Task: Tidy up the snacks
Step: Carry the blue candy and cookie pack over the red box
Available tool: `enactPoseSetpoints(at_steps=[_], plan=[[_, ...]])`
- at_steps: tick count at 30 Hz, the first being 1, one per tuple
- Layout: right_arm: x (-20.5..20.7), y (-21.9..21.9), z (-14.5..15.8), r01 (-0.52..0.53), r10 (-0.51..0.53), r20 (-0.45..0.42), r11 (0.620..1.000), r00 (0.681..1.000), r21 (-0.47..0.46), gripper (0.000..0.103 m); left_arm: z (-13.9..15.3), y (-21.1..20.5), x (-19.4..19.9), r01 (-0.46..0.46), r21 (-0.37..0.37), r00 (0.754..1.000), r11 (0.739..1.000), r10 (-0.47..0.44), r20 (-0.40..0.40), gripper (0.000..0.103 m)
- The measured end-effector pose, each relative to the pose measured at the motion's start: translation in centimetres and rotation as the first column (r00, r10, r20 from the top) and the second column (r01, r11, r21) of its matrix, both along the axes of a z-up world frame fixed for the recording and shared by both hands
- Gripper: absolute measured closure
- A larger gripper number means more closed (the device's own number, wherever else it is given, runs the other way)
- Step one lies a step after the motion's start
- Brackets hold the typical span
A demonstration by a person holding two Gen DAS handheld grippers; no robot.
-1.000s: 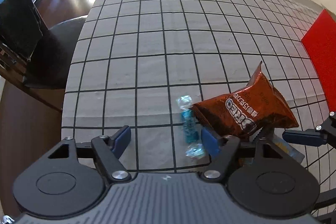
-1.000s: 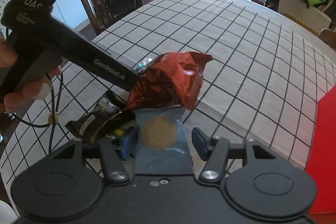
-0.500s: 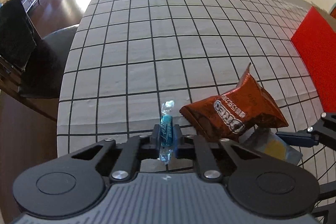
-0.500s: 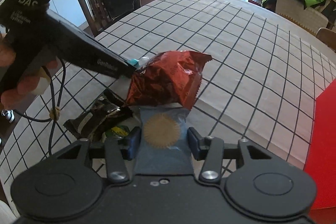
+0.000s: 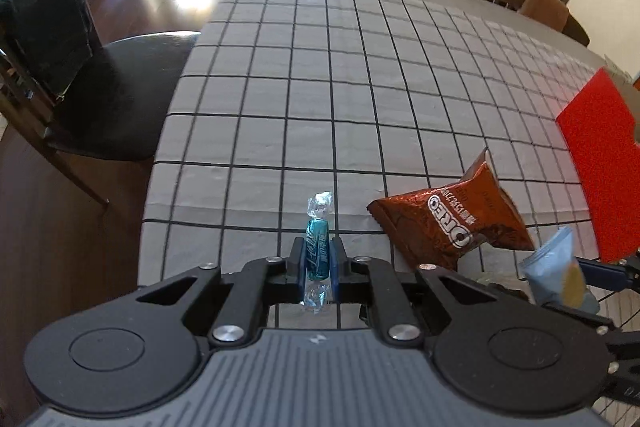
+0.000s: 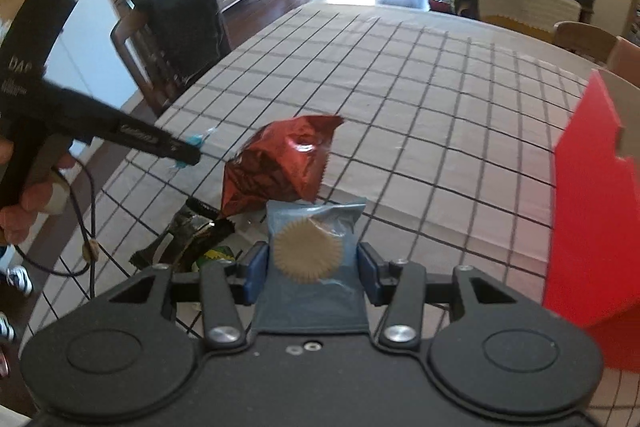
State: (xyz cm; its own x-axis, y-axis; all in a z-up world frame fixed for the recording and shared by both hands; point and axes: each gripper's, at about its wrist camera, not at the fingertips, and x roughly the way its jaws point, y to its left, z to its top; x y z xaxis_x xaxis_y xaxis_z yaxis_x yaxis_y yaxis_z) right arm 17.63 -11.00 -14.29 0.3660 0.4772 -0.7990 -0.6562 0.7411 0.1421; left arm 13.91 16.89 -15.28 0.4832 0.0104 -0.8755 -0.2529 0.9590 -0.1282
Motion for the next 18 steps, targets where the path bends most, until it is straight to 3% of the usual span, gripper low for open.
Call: enactPoseSetpoints(at_steps=[7,18], plan=[[-0.6,-2.6,2.8,0.056,-0.058,0.027,0.997,0.998,0.061,0.056,3.5,-0.7,-2.0,-0.007,-0.025,0.998,1.0,0.009,0.057,0.092],[-0.5,-8.7,7.7,0.164,-0.174,0.081,0.979,0.981,0.117,0.056,8.6,-5.3,-2.5,0.043,-0.063,0.992,0.997,-0.034,0.124,0.092]])
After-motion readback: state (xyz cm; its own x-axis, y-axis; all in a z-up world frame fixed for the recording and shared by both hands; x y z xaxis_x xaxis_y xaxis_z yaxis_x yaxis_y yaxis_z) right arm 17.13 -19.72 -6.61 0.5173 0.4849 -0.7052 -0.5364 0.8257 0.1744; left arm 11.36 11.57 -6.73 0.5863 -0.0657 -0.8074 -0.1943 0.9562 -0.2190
